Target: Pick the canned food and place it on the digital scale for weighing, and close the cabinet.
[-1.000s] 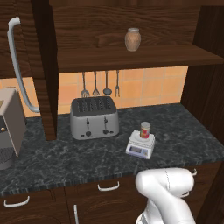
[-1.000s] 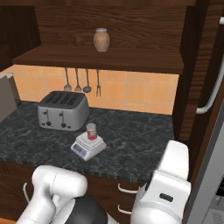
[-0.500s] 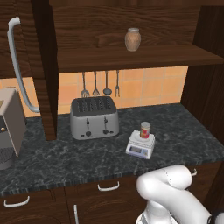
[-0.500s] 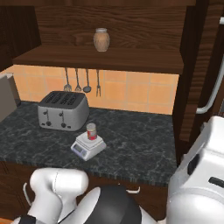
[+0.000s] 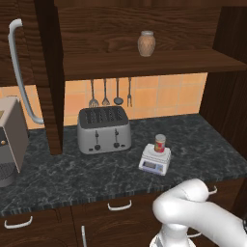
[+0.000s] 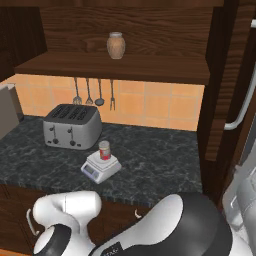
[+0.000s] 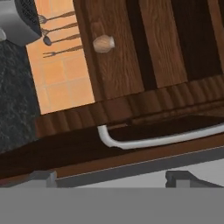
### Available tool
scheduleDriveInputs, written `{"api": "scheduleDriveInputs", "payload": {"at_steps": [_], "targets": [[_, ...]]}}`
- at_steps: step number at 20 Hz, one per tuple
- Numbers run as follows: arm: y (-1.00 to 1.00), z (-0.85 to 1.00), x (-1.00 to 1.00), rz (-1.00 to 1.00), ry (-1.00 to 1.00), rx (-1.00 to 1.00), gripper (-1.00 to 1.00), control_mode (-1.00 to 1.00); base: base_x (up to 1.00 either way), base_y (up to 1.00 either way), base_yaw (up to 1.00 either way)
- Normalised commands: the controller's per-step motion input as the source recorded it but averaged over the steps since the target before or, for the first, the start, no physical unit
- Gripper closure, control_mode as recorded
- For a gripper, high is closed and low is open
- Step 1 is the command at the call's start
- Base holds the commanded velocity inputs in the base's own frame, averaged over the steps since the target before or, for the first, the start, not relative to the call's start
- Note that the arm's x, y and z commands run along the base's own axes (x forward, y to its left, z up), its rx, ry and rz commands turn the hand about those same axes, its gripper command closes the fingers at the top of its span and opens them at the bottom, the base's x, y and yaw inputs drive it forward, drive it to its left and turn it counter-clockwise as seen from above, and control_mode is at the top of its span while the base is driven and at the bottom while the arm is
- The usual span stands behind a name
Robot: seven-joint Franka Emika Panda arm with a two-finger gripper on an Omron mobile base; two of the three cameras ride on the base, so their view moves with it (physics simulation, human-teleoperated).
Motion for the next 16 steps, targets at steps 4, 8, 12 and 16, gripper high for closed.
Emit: {"api": "scheduleDriveInputs", "payload": {"at_steps": [4,8,12,16], "targets": [[0.07,-0.16,0.38,0.0,0.01,-0.11,-1.0,-1.0,0.0,0.0,0.0],[0.31,-0.23,0.15,0.0,-0.04,-0.13,-1.0,-1.0,0.0,0.0,0.0],[0.32,-0.14,0.11,0.0,-0.03,-0.06,-1.0,-1.0,0.0,0.0,0.0],[0.22,0.0,0.19,0.0,0.0,0.06,-1.0,-1.0,0.0,0.0,0.0]]}}
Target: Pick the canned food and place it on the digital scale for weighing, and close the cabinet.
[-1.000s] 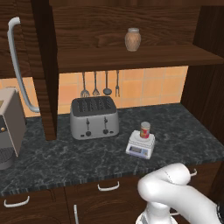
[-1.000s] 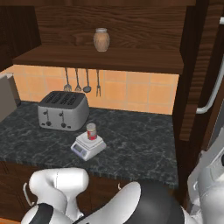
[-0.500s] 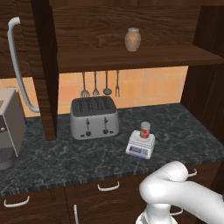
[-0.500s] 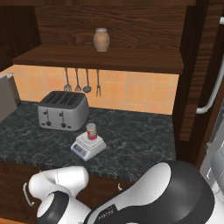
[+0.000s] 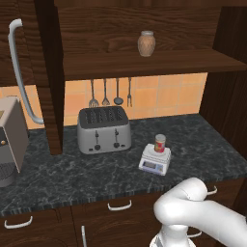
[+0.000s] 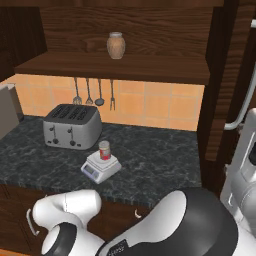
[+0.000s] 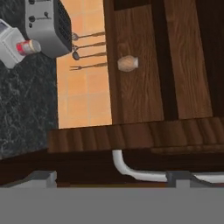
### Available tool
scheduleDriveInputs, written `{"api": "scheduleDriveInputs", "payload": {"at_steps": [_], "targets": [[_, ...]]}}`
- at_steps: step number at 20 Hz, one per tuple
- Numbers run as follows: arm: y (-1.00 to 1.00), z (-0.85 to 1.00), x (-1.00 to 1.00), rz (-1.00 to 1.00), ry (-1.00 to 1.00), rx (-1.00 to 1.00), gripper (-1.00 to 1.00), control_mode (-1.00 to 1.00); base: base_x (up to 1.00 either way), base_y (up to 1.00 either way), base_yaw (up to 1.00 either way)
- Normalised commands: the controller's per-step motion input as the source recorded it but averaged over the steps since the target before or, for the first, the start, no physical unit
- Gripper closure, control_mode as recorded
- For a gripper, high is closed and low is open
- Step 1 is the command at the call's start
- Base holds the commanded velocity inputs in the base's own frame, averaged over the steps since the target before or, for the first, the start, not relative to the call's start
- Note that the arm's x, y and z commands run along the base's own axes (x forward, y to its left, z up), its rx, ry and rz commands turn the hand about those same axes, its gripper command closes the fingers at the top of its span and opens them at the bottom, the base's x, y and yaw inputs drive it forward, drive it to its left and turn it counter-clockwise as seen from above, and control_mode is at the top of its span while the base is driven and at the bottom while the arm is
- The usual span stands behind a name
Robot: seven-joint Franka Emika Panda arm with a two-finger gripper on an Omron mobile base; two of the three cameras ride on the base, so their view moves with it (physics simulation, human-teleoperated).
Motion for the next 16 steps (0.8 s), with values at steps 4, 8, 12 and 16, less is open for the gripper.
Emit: {"api": "scheduleDriveInputs", "payload": {"at_steps": [4,8,12,16], "targets": [[-0.12,0.01,0.37,0.0,0.13,0.2,-1.0,-1.0,0.0,0.0,0.0],[0.0,-0.08,0.34,0.0,0.09,0.14,-1.0,-1.0,0.0,0.0,0.0],[-0.22,-0.4,0.38,-0.04,0.04,-0.01,-1.0,-1.0,0.0,0.0,0.0],[-0.11,-0.45,0.62,-0.07,0.02,-0.07,-1.0,-1.0,0.0,0.0,0.0]]}}
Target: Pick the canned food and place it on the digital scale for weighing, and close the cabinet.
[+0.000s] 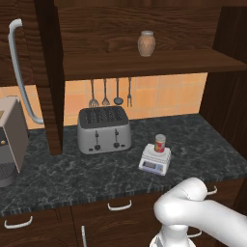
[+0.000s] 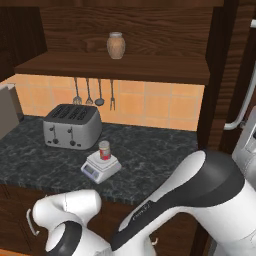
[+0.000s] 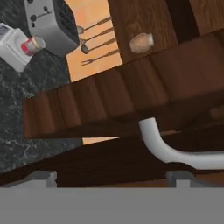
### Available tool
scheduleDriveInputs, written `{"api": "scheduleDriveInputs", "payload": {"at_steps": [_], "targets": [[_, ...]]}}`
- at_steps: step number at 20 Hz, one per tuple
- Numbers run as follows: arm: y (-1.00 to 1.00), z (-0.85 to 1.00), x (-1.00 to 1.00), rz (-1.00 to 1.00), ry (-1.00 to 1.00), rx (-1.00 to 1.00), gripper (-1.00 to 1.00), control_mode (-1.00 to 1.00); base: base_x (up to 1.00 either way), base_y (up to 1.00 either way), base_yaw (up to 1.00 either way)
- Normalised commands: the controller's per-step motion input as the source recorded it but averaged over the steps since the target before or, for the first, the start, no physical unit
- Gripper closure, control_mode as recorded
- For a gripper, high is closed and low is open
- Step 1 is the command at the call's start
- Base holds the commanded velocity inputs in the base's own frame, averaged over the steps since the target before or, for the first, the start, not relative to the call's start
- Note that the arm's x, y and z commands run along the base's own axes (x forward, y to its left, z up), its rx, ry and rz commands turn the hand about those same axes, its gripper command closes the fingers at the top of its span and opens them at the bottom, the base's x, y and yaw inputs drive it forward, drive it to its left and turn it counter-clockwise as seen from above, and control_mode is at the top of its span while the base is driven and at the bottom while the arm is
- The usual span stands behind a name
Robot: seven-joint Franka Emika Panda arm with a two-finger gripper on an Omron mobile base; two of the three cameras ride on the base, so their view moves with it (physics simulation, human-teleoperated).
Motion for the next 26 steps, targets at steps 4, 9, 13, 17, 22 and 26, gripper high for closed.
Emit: {"api": "scheduleDriveInputs", "payload": {"at_steps": [4,9,13,17,22,26], "targets": [[0.0,-0.22,0.95,-0.04,0.0,-0.08,-1.0,-1.0,0.0,0.0,0.0],[0.01,-0.3,0.91,-0.07,0.0,-0.06,-1.0,-1.0,0.0,0.0,0.0],[0.7,-0.09,0.62,-0.02,-0.17,-0.01,-1.0,-1.0,0.0,0.0,0.0],[1.0,0.19,0.45,0.0,-0.31,0.0,-1.0,-1.0,0.0,0.0,0.0],[1.0,0.35,0.71,0.0,-0.2,0.01,-1.0,-1.0,0.0,0.0,0.0],[0.94,0.25,0.79,0.04,-0.13,0.06,-1.0,-1.0,0.0,0.0,0.0]]}}
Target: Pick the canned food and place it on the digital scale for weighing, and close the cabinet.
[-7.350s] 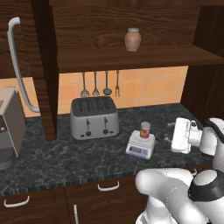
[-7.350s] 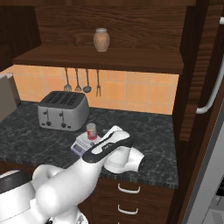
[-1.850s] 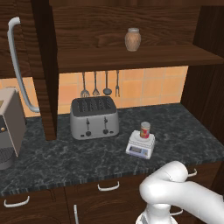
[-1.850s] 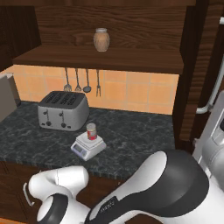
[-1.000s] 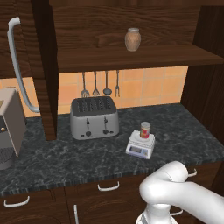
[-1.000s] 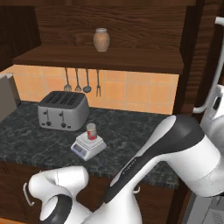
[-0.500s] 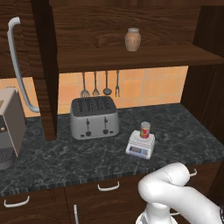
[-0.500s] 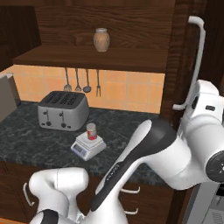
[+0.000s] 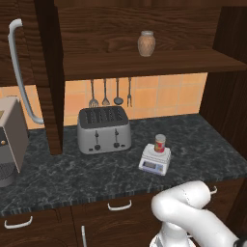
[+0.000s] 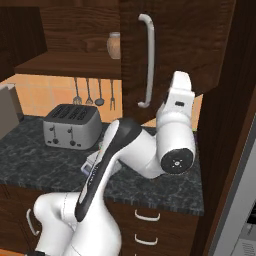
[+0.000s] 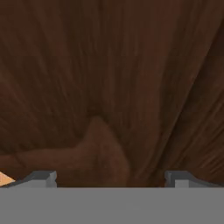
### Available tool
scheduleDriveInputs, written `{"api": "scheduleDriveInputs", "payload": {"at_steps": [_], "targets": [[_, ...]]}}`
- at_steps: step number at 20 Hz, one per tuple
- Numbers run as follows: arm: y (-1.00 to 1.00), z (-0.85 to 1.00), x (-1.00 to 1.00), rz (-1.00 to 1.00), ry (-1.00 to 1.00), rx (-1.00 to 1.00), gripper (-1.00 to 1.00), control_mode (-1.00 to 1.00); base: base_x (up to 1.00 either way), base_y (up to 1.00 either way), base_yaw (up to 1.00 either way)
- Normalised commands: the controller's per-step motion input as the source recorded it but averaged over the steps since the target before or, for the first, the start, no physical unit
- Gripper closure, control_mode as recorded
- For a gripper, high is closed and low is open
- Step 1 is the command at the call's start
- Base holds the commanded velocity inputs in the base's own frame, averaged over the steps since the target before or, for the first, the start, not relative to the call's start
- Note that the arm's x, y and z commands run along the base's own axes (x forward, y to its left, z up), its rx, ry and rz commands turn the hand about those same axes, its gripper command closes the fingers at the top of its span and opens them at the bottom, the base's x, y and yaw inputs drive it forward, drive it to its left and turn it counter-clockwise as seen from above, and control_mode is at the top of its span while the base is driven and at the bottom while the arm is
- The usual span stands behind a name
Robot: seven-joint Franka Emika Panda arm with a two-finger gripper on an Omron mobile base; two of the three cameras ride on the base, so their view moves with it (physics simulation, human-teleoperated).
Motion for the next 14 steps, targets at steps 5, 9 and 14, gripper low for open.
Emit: {"api": "scheduleDriveInputs", "payload": {"at_steps": [5,9,14], "targets": [[0.64,0.14,0.85,0.14,-0.07,0.08,-1.0,-1.0,0.0,0.0,0.0],[0.27,0.31,0.77,0.18,0.0,0.05,-1.0,-1.0,0.0,0.0,0.0],[0.1,0.2,0.71,0.12,0.0,0.0,-1.0,-1.0,0.0,0.0,0.0]]}}
